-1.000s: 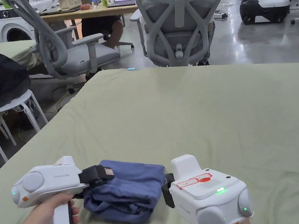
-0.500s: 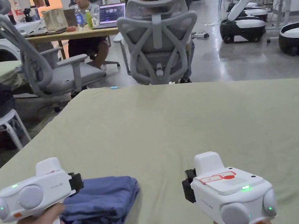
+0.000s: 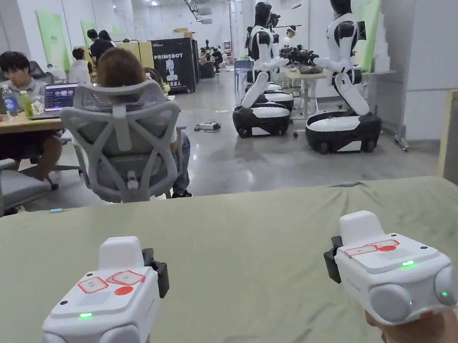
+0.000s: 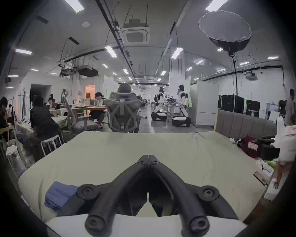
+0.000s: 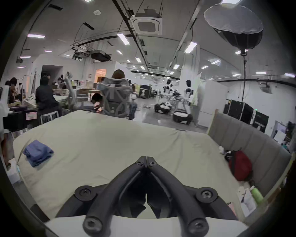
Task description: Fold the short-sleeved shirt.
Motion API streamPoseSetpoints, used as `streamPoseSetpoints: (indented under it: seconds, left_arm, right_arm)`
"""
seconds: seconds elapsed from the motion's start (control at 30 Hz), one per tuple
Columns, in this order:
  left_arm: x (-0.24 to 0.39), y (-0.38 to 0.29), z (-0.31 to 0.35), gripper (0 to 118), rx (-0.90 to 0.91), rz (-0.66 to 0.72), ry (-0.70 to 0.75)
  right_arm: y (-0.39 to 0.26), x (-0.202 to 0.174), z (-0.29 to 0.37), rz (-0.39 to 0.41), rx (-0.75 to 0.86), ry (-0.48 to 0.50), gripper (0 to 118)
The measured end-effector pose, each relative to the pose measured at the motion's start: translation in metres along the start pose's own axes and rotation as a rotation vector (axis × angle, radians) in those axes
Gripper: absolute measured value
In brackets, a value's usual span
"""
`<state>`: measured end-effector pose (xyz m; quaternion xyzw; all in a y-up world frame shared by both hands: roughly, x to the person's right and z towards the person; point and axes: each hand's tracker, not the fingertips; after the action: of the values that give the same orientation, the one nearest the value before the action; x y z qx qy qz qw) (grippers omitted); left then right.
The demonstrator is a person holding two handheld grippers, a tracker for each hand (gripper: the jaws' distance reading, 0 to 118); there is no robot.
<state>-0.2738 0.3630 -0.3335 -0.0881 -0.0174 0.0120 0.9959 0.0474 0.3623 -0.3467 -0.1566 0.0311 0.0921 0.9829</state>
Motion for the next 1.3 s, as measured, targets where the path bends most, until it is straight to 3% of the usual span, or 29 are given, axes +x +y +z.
streamPoseSetpoints:
  seconds: [0.13, 0.23, 0.43, 0.5, 0.57, 0.6, 0.63, 0.7, 0.73, 0.8, 0.83, 1.3]
  left_arm:
    - [0.018, 0.001, -0.001, 0, -0.022, -0.061, -0.006]
    - [0.019, 0.006, 0.006, 0, -0.010, -0.016, -0.016]
    - [0.018, 0.013, 0.012, 0, -0.005, -0.053, -0.016]
    - [0.018, 0.013, 0.014, 8, -0.007, -0.049, -0.023]
    - [0.017, 0.012, 0.015, 32, -0.008, -0.058, -0.021]
    - [0.016, 0.012, 0.015, 48, -0.003, -0.062, -0.019]
    - [0.017, 0.012, 0.016, 67, -0.001, -0.063, -0.022]
    - [0.015, 0.013, 0.016, 86, 0.005, -0.062, -0.021]
    - [0.014, 0.013, 0.018, 98, 0.019, -0.058, -0.019]
    - [0.011, 0.013, 0.020, 112, 0.044, -0.051, -0.027]
    - [0.010, 0.014, 0.020, 117, 0.049, -0.051, -0.027]
    - [0.004, 0.016, 0.026, 118, 0.123, -0.044, -0.022]
  right_arm:
    - [-0.001, 0.009, 0.014, -0.012, 0.033, 0.007, 0]
    - [-0.005, 0.010, 0.018, -0.027, 0.047, 0.017, 0]
    - [-0.006, 0.009, 0.024, -0.045, 0.068, 0.020, 0]
    - [-0.005, 0.007, 0.026, -0.059, 0.075, 0.025, 0]
    - [-0.004, 0.005, 0.029, -0.064, 0.082, 0.033, 3]
    - [-0.004, 0.003, 0.030, -0.065, 0.087, 0.035, 11]
    - [-0.003, 0.001, 0.029, -0.065, 0.089, 0.033, 27]
    - [-0.002, -0.002, 0.028, -0.067, 0.096, 0.031, 62]
    - [-0.002, -0.002, 0.027, -0.070, 0.097, 0.031, 85]
    - [-0.002, -0.004, 0.025, -0.080, 0.100, 0.029, 111]
    - [-0.002, -0.004, 0.026, -0.084, 0.108, 0.025, 117]
    - [-0.001, -0.010, 0.024, -0.089, 0.130, 0.014, 118]
